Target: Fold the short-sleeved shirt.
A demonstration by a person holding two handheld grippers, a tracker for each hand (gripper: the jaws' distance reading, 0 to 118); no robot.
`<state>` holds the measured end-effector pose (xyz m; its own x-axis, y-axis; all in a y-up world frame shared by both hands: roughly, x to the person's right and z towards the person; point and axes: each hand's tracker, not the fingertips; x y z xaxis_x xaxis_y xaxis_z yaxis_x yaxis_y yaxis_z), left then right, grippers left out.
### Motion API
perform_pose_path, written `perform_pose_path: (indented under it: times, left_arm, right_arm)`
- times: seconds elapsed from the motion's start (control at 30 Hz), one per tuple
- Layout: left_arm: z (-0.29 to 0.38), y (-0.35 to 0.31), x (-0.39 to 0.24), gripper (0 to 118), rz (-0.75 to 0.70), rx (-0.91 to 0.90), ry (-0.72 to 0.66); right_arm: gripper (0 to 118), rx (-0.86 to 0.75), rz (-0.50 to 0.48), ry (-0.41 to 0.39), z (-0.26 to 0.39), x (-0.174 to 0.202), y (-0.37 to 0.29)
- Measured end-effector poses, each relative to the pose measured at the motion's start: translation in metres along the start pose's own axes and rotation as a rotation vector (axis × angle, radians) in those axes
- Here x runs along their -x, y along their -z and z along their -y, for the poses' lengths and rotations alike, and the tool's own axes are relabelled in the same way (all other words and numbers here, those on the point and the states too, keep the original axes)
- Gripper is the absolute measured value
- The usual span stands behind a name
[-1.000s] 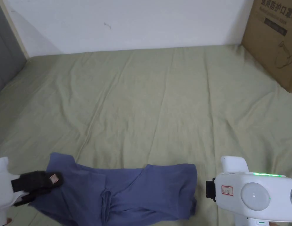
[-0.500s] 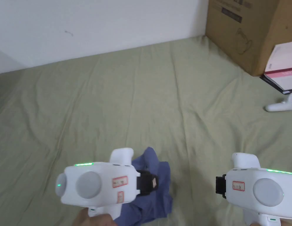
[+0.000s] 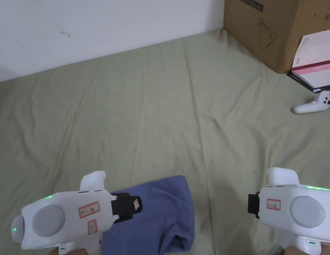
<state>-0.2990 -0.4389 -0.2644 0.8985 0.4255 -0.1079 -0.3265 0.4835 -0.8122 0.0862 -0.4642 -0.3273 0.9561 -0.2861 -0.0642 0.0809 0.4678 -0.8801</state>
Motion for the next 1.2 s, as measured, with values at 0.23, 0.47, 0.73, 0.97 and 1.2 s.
perform_pose_path:
  times: [0.23,0.47,0.73,0.97,1.2]
  left_arm:
    - [0.021,0.052,-0.016,2,0.167,0.107,-0.071]
    - [0.054,0.116,-0.07,0,0.237,0.295,-0.006]
    - [0.05,0.093,-0.074,0,0.267,0.265,0.046]
    - [0.031,0.016,-0.022,0,0.284,0.052,-0.04]
    - [0.044,-0.038,0.071,0,0.174,-0.091,-0.213]
  right_arm:
    - [0,0.021,-0.021,-0.04,0.006,0.014,0.004]
    - [0,0.02,-0.008,-0.028,0.005,0.003,0.0]
    - [0,-0.002,0.034,0.0,0.003,-0.015,-0.012]
    - [0,-0.014,0.003,-0.085,0.0,0.019,-0.018]
    - [0,0.016,-0.173,-0.239,-0.005,0.093,-0.012]
